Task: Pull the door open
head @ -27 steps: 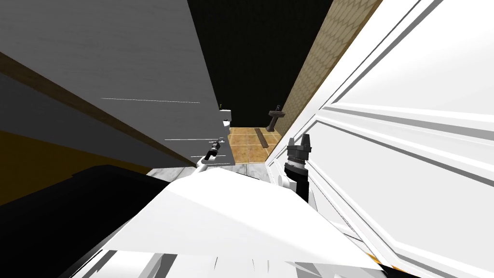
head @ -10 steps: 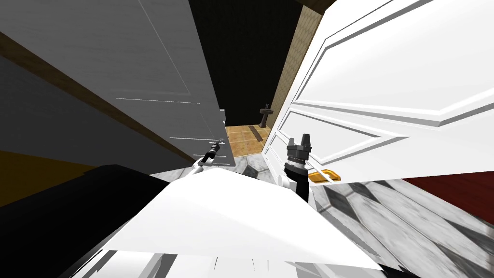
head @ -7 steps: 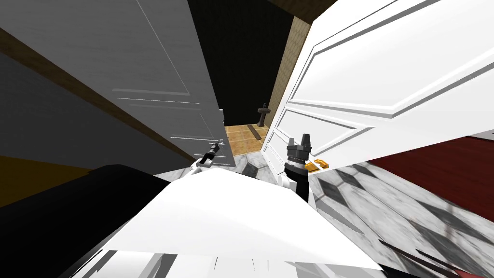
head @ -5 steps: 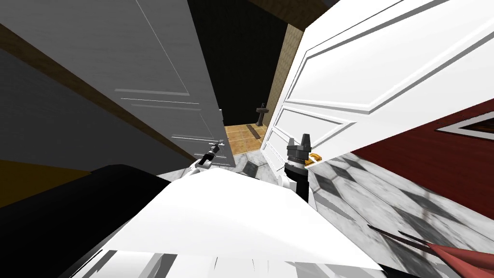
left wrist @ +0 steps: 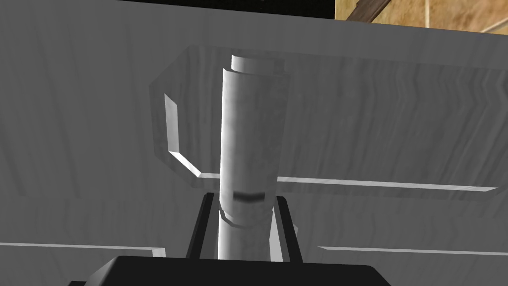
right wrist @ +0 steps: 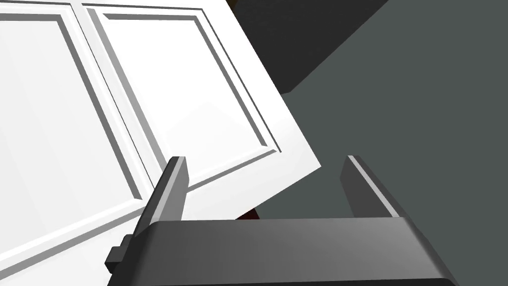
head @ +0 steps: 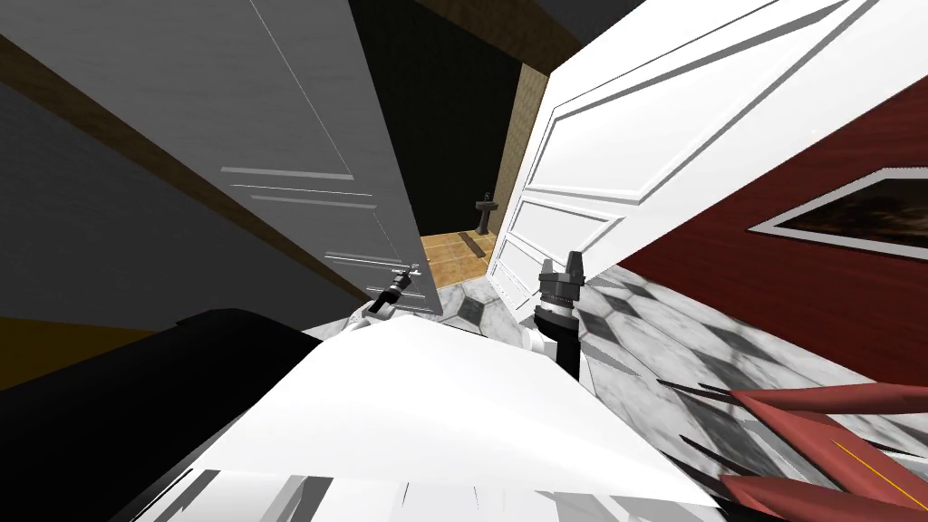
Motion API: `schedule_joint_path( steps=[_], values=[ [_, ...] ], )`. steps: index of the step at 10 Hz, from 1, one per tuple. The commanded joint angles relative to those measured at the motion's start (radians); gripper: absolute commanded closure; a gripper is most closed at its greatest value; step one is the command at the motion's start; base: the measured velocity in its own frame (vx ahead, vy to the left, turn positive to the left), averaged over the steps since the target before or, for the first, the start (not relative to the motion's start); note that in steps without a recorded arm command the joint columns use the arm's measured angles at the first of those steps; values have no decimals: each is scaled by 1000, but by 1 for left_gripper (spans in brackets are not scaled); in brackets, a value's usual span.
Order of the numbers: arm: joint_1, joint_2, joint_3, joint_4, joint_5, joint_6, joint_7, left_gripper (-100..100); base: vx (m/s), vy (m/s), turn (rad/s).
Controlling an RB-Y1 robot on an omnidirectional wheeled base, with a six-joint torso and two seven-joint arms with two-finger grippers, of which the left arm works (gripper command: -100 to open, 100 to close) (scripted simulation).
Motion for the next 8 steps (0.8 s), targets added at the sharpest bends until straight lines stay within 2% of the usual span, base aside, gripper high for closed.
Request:
schedule_joint_path(
  steps=[1,5,6,7,8],
  values=[
    [27,24,-14,-3,2,-32,19,100,-225,23,-141],
    [72,70,-36,-15,6,-85,52,100,-247,72,-139],
    [67,62,-36,-15,4,-77,46,100,-104,24,-30],
    [84,75,-47,-10,4,-103,58,100,-132,50,-164],
    [88,79,-49,-9,4,-109,61,100,-216,86,-148]
  ],
)
